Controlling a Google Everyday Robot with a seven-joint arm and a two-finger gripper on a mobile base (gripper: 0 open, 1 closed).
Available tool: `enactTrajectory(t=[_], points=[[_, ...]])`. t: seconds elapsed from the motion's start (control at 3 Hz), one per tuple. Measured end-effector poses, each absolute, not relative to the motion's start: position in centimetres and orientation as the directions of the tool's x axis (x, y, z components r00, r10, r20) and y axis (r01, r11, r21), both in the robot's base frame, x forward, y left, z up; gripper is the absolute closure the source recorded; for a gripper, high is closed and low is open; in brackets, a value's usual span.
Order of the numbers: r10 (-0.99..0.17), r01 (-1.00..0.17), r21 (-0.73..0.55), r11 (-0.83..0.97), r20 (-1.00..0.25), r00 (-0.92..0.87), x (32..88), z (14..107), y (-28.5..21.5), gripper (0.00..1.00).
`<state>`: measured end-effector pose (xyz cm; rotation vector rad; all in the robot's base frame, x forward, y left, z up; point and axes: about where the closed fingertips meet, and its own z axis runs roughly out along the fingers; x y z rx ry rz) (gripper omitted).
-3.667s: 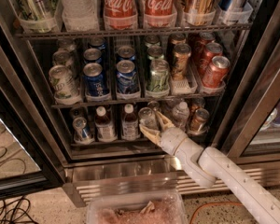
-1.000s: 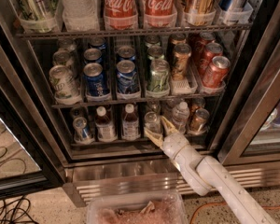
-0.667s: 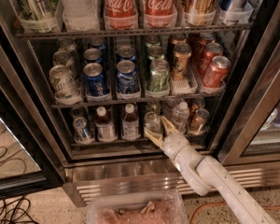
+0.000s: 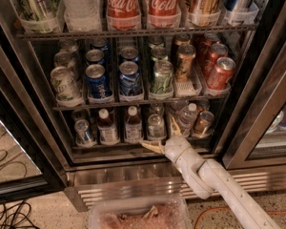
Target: Pick 7up can from bottom shelf of fridge
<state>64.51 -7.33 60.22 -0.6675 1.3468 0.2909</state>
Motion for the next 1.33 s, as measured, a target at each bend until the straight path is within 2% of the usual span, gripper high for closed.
enactTrajectory(t=[0.33, 0.67, 1.0, 1.33], points=[[-0.179, -0.559, -0.276, 0.782, -0.958, 0.223, 64.54, 60.2, -7.24, 0.12], [-0.179, -0.559, -0.276, 0.782, -0.958, 0.223, 64.54, 60.2, -7.24, 0.2], [-0.179, -0.559, -0.276, 0.782, -0.958, 0.223, 64.54, 60.21, -7.24, 0.16], [-0.179, -0.559, -0.276, 0.782, -0.958, 0.223, 64.54, 60.21, -7.23, 0.35]])
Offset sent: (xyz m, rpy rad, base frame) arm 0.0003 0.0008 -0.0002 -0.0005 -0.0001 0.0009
